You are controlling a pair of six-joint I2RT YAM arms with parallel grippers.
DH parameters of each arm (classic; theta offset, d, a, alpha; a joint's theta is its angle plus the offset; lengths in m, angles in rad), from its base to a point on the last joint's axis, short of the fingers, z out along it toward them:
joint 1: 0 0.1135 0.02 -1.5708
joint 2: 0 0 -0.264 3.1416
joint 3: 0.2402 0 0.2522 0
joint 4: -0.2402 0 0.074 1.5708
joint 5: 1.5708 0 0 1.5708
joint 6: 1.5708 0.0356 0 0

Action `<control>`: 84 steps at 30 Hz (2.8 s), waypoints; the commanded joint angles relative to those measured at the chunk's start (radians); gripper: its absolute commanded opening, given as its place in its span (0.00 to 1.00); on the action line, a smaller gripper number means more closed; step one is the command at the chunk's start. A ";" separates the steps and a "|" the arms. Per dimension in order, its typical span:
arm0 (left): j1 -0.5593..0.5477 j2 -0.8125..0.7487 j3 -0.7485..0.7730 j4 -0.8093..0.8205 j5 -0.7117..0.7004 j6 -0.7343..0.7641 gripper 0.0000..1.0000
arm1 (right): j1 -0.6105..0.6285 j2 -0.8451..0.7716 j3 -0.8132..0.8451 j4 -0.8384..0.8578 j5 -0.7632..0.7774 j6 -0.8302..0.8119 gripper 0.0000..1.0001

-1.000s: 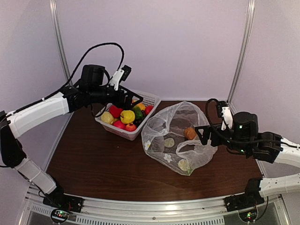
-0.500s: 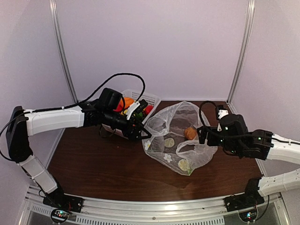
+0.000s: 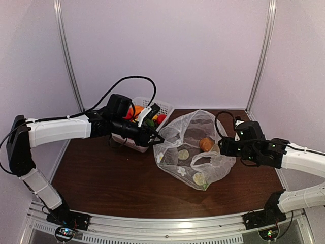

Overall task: Untie the knot of the plastic bag and take out the fruit
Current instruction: Adjust the takeout bag at the center of the board, then hold the bag opening of the takeout bag, then reach into the gripper in the takeout bag.

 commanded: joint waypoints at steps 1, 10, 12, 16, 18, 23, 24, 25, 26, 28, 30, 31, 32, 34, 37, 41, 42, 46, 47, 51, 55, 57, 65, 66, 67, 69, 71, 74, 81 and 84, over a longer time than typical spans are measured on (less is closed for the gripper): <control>0.000 0.009 0.000 0.050 0.015 -0.006 0.40 | -0.022 0.028 -0.005 0.031 -0.081 -0.023 0.62; -0.024 -0.004 -0.005 0.053 0.066 -0.004 0.00 | -0.031 0.065 0.055 0.023 -0.064 -0.115 0.11; -0.039 -0.016 -0.010 0.053 0.072 0.000 0.00 | -0.035 0.081 0.080 0.012 -0.050 -0.143 0.02; -0.074 -0.043 -0.030 0.067 0.083 0.000 0.00 | -0.050 0.119 0.136 0.000 -0.034 -0.189 0.00; -0.087 -0.050 -0.035 0.070 0.082 -0.001 0.00 | -0.058 0.144 0.167 -0.002 -0.032 -0.202 0.00; -0.092 -0.052 -0.045 0.071 0.051 -0.009 0.00 | -0.065 0.182 0.205 -0.004 -0.039 -0.193 0.23; -0.092 -0.053 -0.048 0.071 0.039 -0.010 0.00 | -0.065 0.182 0.206 -0.005 -0.043 -0.187 0.29; -0.092 -0.054 -0.050 0.070 0.024 -0.010 0.00 | -0.064 0.179 0.207 -0.008 -0.047 -0.185 0.37; -0.092 -0.056 -0.051 0.068 0.009 -0.010 0.00 | -0.064 0.174 0.209 -0.015 -0.049 -0.181 0.48; -0.092 -0.064 -0.054 0.062 -0.022 -0.011 0.00 | -0.065 0.150 0.219 -0.045 -0.055 -0.174 0.64; -0.092 -0.073 -0.059 0.063 -0.053 -0.010 0.00 | -0.062 0.109 0.229 -0.070 -0.068 -0.173 0.76; -0.092 -0.078 -0.061 0.062 -0.066 -0.010 0.00 | -0.060 0.082 0.232 -0.072 -0.079 -0.177 0.78; -0.092 -0.084 -0.062 0.062 -0.077 -0.009 0.00 | -0.057 0.056 0.237 -0.072 -0.092 -0.182 0.79; -0.092 -0.091 -0.065 0.063 -0.095 -0.003 0.00 | -0.051 0.006 0.254 -0.074 -0.124 -0.188 0.80; -0.092 -0.095 -0.066 0.062 -0.111 -0.002 0.00 | -0.037 -0.035 0.271 -0.045 -0.193 -0.191 0.80; -0.092 -0.095 -0.067 0.059 -0.115 -0.002 0.00 | 0.014 -0.003 0.268 0.039 -0.267 -0.169 0.73; -0.092 -0.094 -0.067 0.060 -0.114 -0.002 0.00 | 0.033 0.014 0.265 0.067 -0.279 -0.164 0.69; -0.092 -0.093 -0.069 0.060 -0.115 -0.001 0.00 | 0.106 0.109 0.256 0.175 -0.265 -0.156 0.64; -0.092 -0.093 -0.069 0.059 -0.115 -0.002 0.00 | 0.118 0.133 0.259 0.190 -0.246 -0.159 0.64; -0.092 -0.094 -0.069 0.059 -0.116 -0.003 0.00 | 0.137 0.217 0.251 0.245 -0.156 -0.181 0.62; -0.092 -0.092 -0.066 0.063 -0.098 -0.011 0.00 | 0.137 0.289 0.187 0.416 -0.177 -0.195 0.62; -0.092 -0.090 -0.066 0.068 -0.082 -0.020 0.00 | 0.137 0.341 0.160 0.489 -0.163 -0.198 0.62; -0.079 -0.092 -0.080 0.088 -0.098 -0.041 0.00 | 0.137 0.450 0.129 0.488 -0.091 -0.199 0.60; -0.071 -0.091 -0.081 0.091 -0.095 -0.049 0.00 | 0.136 0.442 0.109 0.494 -0.094 -0.203 0.60; -0.065 -0.089 -0.082 0.092 -0.092 -0.054 0.00 | 0.137 0.437 0.085 0.501 -0.100 -0.210 0.60; -0.055 -0.088 -0.085 0.095 -0.091 -0.062 0.00 | 0.139 0.424 0.045 0.496 -0.098 -0.216 0.60; -0.049 -0.088 -0.086 0.095 -0.092 -0.068 0.00 | 0.138 0.411 0.010 0.464 -0.082 -0.209 0.60; -0.039 -0.094 -0.090 0.101 -0.095 -0.073 0.00 | 0.138 0.391 -0.020 0.387 -0.027 -0.185 0.60; -0.039 -0.084 -0.101 0.140 0.023 -0.071 0.00 | 0.137 0.311 -0.038 0.323 0.060 -0.195 0.59; -0.046 -0.062 -0.097 0.149 0.065 -0.080 0.00 | 0.137 0.322 -0.001 0.323 0.053 -0.225 0.59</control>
